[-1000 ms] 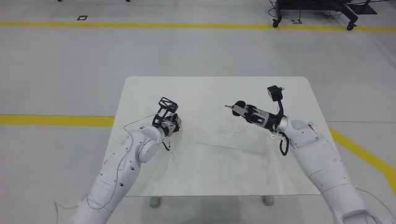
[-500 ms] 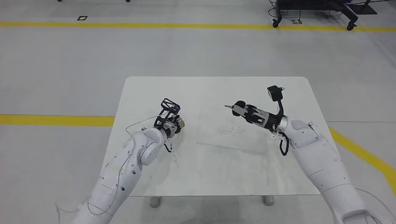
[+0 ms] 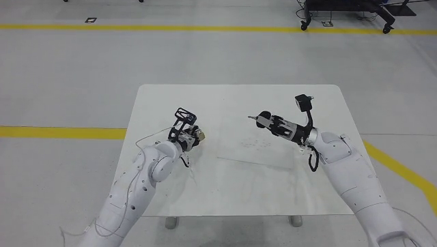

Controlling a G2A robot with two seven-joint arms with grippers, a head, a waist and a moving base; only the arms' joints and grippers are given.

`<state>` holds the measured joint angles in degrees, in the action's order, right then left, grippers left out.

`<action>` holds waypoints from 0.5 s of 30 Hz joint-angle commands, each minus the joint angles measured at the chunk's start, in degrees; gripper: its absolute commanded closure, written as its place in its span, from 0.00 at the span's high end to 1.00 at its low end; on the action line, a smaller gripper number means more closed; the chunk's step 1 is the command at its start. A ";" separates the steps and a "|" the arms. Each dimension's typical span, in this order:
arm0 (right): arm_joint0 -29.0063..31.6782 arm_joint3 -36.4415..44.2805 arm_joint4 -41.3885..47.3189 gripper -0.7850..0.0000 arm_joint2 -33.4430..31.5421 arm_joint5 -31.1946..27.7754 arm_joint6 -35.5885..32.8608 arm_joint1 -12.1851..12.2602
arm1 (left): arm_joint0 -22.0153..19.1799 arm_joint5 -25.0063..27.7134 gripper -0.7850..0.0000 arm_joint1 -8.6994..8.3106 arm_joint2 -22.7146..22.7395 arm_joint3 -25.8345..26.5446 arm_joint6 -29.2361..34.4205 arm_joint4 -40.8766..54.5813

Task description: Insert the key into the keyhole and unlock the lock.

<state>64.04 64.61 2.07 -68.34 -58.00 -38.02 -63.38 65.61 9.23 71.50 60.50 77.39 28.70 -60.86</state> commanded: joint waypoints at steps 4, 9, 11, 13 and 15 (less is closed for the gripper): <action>0.00 0.00 0.00 0.00 0.00 0.00 0.00 0.00 | -9.41 0.91 0.00 1.74 1.55 -11.10 16.35 32.16; 0.00 0.00 0.00 0.00 0.00 0.00 0.00 0.00 | -14.95 -0.96 0.00 3.27 -2.19 -17.95 11.60 29.93; 0.00 0.00 0.00 0.00 0.00 0.00 0.00 0.00 | -14.95 -0.96 0.00 3.27 -2.19 -17.95 11.60 29.93; 0.00 0.00 0.00 0.00 0.00 0.00 0.00 0.00 | -14.95 -0.96 0.00 3.27 -2.19 -17.95 11.60 29.93; 0.00 0.00 0.00 0.00 0.00 0.00 0.00 0.00 | -14.95 -0.96 0.00 3.27 -2.19 -17.95 11.60 29.93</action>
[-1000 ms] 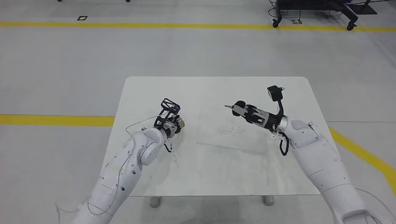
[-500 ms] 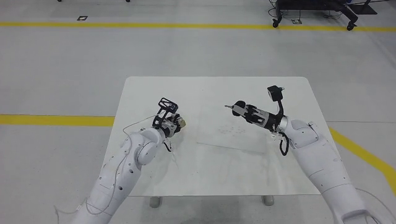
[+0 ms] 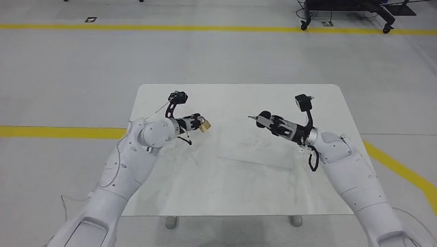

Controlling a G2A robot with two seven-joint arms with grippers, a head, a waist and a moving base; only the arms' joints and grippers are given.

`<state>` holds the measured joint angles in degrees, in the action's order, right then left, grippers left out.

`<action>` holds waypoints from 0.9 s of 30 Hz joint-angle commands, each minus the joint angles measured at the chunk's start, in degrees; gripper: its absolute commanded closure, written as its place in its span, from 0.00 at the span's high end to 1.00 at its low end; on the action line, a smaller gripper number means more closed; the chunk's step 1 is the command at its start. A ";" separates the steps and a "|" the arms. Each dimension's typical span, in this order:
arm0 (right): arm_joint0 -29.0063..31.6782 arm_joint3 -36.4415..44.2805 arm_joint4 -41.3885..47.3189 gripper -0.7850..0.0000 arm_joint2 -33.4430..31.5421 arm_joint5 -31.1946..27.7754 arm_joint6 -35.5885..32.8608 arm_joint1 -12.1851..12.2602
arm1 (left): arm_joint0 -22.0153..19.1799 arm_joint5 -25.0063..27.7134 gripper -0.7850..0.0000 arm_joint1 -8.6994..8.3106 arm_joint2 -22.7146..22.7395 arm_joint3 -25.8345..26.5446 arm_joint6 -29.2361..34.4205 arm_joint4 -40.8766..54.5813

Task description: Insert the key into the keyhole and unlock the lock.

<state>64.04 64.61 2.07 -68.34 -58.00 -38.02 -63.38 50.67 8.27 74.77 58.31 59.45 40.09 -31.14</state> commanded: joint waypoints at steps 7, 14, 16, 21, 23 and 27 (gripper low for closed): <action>0.91 3.20 0.21 0.00 0.66 1.19 1.64 -0.16 | -1.95 -2.79 0.00 0.89 4.69 -7.61 15.57 27.21; 1.64 6.74 -7.73 0.00 1.61 5.90 7.42 -0.68 | -9.63 -9.16 0.00 4.36 1.06 -20.02 27.83 43.82; 2.16 8.30 -10.09 0.00 1.71 7.32 8.82 -0.75 | -11.08 -8.48 0.00 5.29 -0.30 -22.06 28.29 45.11; 2.16 8.30 -10.09 0.00 1.71 7.32 8.82 -0.75 | -11.08 -8.48 0.00 5.29 -0.30 -22.06 28.29 45.11; 2.16 8.30 -10.09 0.00 1.71 7.32 8.82 -0.75 | -11.08 -8.48 0.00 5.29 -0.30 -22.06 28.29 45.11; 2.16 8.30 -10.09 0.00 1.71 7.32 8.82 -0.75 | -10.02 -10.83 0.00 5.47 0.39 -22.27 29.53 48.69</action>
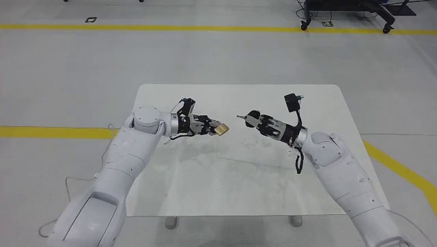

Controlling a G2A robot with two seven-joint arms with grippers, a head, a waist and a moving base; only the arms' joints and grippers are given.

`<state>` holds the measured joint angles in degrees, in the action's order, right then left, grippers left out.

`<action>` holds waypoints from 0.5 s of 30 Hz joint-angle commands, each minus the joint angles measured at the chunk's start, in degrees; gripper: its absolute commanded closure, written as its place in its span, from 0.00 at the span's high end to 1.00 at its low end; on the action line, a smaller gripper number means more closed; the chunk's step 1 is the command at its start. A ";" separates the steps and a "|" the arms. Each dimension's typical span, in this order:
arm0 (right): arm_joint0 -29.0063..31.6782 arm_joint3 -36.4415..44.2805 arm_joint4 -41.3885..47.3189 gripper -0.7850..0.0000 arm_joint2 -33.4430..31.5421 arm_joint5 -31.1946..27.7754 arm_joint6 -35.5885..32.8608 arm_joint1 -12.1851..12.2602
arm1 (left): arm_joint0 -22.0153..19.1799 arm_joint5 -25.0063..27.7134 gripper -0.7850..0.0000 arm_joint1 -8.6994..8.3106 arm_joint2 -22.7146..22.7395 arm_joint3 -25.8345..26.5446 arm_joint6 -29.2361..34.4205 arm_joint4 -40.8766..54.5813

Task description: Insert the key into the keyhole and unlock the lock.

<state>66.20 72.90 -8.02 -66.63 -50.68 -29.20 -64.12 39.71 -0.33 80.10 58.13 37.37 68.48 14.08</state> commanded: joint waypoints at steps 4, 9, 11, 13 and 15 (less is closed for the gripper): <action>0.29 2.30 -2.02 0.00 0.17 0.08 -0.21 0.07 | 0.36 -12.95 0.00 0.63 3.35 -3.22 5.33 14.71; 1.30 7.07 -11.14 0.00 -1.73 3.23 0.78 0.64 | -1.06 -18.51 0.00 1.45 3.10 -7.53 10.02 19.63; 2.41 9.52 -15.36 0.00 -2.86 2.68 1.35 1.00 | -1.83 -19.09 0.00 1.67 2.46 -8.92 10.84 19.40; 3.94 11.37 -18.46 0.00 -4.13 2.18 2.56 1.34 | -2.52 -19.18 0.00 1.89 1.77 -9.99 11.69 18.88; 4.83 11.84 -18.88 0.00 -4.76 2.61 3.55 1.44 | -3.29 -18.16 0.00 1.97 1.21 -10.75 11.97 17.91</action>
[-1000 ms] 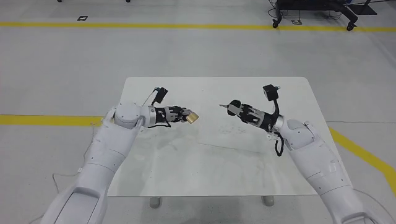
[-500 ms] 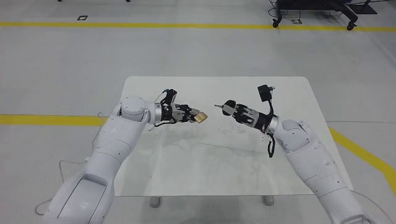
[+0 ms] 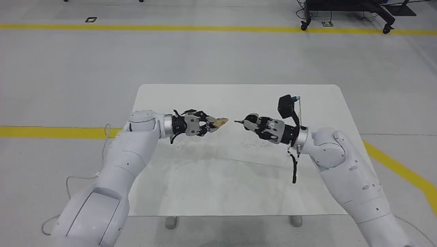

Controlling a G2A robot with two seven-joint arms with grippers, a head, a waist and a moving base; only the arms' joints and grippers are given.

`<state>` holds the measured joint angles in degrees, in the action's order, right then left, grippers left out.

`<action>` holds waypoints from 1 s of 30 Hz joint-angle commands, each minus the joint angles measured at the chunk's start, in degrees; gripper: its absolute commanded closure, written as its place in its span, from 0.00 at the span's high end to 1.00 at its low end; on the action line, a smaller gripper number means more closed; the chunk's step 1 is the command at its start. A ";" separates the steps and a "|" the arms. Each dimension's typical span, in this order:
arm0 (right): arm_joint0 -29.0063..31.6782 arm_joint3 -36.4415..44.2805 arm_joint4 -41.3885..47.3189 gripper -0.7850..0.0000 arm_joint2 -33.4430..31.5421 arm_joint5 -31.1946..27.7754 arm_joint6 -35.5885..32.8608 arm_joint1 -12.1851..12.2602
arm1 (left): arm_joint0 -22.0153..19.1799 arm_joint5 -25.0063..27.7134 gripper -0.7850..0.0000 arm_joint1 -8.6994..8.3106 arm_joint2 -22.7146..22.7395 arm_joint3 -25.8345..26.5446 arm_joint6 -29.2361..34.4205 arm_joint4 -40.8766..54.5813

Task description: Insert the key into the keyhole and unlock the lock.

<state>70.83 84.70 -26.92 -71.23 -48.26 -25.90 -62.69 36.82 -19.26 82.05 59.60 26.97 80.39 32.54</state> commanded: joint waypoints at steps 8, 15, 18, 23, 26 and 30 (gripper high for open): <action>0.20 0.05 0.02 0.00 -0.16 0.19 0.25 0.01 | -0.57 1.50 0.00 0.00 -0.37 -0.53 0.21 -0.86; 0.05 6.54 -9.85 0.00 -0.84 -0.93 0.91 0.28 | 0.60 3.48 0.00 -0.47 -0.08 3.21 -2.01 -1.76; 1.32 8.66 -17.29 0.00 -1.84 2.90 4.60 0.30 | 1.71 4.47 0.00 -0.76 0.28 5.08 -0.98 -1.23; 0.65 6.59 -17.88 0.00 -0.26 6.37 8.71 -0.25 | 3.31 5.22 0.00 -1.20 0.51 7.78 -0.55 -1.10; -0.37 3.79 -15.78 0.00 2.38 7.70 11.82 -1.01 | 4.01 4.77 0.00 -1.43 0.80 8.96 -0.07 -0.43; -1.65 0.13 -13.52 0.00 5.00 7.86 15.79 -1.88 | 4.67 4.16 0.00 -1.73 1.06 10.26 0.19 0.06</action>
<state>69.44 85.68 -40.68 -66.78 -40.44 -10.84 -64.41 41.31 -14.94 80.39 60.60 36.91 80.52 32.46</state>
